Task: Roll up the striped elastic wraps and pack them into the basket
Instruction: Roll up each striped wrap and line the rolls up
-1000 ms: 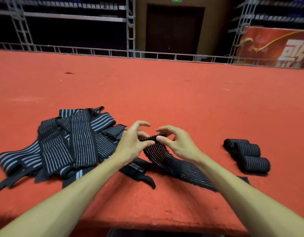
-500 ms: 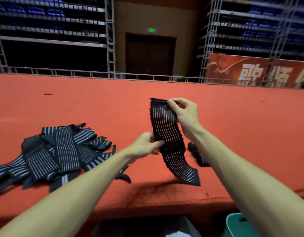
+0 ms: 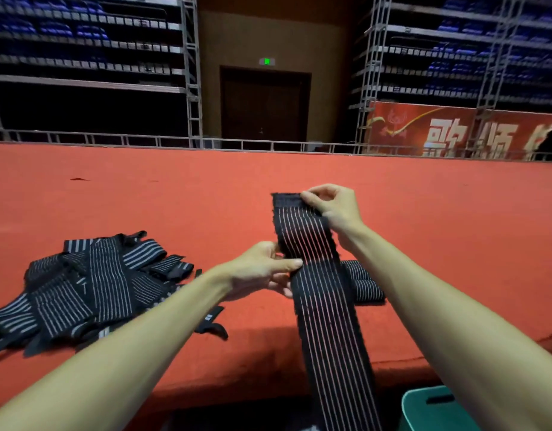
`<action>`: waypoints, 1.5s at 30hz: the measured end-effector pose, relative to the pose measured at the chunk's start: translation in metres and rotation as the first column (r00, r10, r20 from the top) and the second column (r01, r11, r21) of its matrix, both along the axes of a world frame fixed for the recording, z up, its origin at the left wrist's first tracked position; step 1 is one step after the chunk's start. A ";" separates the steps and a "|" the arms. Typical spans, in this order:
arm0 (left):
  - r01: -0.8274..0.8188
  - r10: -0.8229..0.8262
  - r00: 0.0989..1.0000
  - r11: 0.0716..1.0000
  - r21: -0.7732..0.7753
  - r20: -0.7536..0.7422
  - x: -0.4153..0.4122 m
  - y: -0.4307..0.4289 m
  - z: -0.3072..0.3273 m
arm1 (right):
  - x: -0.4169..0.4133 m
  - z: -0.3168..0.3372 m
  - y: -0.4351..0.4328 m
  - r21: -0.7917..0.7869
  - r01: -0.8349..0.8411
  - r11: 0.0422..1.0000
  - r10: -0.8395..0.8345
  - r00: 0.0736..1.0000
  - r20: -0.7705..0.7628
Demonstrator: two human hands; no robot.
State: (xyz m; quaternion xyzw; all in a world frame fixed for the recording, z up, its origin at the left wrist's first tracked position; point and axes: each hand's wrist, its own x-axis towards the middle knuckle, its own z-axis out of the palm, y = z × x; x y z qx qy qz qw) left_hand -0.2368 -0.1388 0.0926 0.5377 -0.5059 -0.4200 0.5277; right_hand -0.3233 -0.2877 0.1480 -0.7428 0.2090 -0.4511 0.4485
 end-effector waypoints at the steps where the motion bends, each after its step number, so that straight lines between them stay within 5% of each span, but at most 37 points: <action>1: -0.037 0.036 0.999 0.999 0.025 0.015 0.004 -0.005 -0.012 | 0.004 -0.010 -0.005 -0.018 0.001 1.000 -0.001 0.999 -0.037; 7: -0.193 0.176 0.972 0.975 0.106 0.155 0.034 -0.043 -0.083 | 0.027 -0.065 -0.049 -0.185 0.026 0.982 -0.078 0.957 -0.278; 12: -0.335 0.282 0.877 0.939 0.074 0.389 0.056 -0.074 -0.126 | 0.054 -0.106 -0.082 -0.149 0.042 0.988 -0.091 0.937 -0.338; 16: -0.421 0.277 0.649 0.907 0.031 0.708 0.077 -0.096 -0.156 | 0.075 -0.140 -0.103 -0.111 0.098 0.989 -0.132 0.922 -0.363; 19: -0.521 0.399 0.519 0.849 -0.090 0.756 0.078 -0.102 -0.169 | 0.089 -0.169 -0.118 -0.086 0.159 0.983 -0.180 0.919 -0.351; 31: -0.517 0.392 0.427 0.845 -0.136 0.815 0.079 -0.107 -0.176 | 0.103 -0.219 -0.126 -0.115 0.268 0.957 -0.290 0.830 -0.476; 38: -0.488 0.310 0.351 0.866 -0.109 0.884 0.074 -0.103 -0.168 | 0.085 -0.198 -0.096 -0.194 0.068 0.979 -0.179 0.748 -0.640; 42: -0.319 0.069 0.496 0.941 0.108 0.866 0.086 -0.083 -0.144 | 0.078 -0.174 -0.065 -0.276 -0.053 0.960 -0.148 0.740 -0.656; 45: -0.295 0.088 0.538 0.951 0.089 0.838 0.104 -0.047 -0.131 | 0.090 -0.159 -0.037 -0.307 -0.156 0.939 -0.091 0.748 -0.658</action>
